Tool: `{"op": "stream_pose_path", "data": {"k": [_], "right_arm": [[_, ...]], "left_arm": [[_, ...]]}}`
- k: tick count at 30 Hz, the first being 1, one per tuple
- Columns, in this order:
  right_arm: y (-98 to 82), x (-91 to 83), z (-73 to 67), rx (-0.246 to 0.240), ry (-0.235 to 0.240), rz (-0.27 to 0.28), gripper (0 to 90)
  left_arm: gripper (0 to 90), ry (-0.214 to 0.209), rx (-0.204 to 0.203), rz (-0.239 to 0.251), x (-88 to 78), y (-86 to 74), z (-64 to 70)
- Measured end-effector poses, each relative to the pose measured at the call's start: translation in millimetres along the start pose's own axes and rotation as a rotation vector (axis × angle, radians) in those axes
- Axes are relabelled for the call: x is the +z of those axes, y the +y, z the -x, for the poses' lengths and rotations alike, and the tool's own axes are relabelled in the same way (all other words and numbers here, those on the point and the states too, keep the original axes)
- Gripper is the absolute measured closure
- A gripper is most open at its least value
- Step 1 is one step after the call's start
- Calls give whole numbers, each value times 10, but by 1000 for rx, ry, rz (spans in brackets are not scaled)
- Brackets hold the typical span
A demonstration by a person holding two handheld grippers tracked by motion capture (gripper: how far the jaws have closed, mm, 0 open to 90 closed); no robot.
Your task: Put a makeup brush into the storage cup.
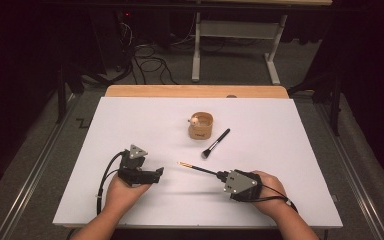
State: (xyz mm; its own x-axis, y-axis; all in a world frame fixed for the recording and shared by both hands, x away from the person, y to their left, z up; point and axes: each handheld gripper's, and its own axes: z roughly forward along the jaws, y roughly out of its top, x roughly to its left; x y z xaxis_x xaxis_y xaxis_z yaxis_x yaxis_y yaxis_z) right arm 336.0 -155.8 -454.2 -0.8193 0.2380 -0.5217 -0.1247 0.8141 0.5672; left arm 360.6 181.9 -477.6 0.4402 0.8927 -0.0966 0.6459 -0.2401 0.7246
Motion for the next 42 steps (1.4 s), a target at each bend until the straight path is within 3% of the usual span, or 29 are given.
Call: {"op": "stream_pose_path", "data": {"k": [4,10,16,23,27,31,35,42], "right_arm": [[-4,-9,12,19,-12,7,869],[-7,-3,49,106,-14,47,869],[-1,30,53,138,-8,52,869],[2,75,59,220,-21,72,869],[-10,47,81,287,-43,102,869],[-47,-8,108,361,-65,135,869],[-96,-52,141,443,-57,176,869],[-165,-124,182,514,-64,213,868]], "left_arm": [[115,15,3,51,3,-36,-17],[117,-3,-7,150,-54,-43,-44],[131,-24,-33,211,-73,-85,-155],[163,-56,-42,257,-130,-112,-184],[155,-67,-73,271,-134,-134,-201],[158,-62,-69,282,-139,-138,-202],[164,-75,-56,304,-147,-139,-182],[167,-95,-36,339,-175,-143,-154]]}}
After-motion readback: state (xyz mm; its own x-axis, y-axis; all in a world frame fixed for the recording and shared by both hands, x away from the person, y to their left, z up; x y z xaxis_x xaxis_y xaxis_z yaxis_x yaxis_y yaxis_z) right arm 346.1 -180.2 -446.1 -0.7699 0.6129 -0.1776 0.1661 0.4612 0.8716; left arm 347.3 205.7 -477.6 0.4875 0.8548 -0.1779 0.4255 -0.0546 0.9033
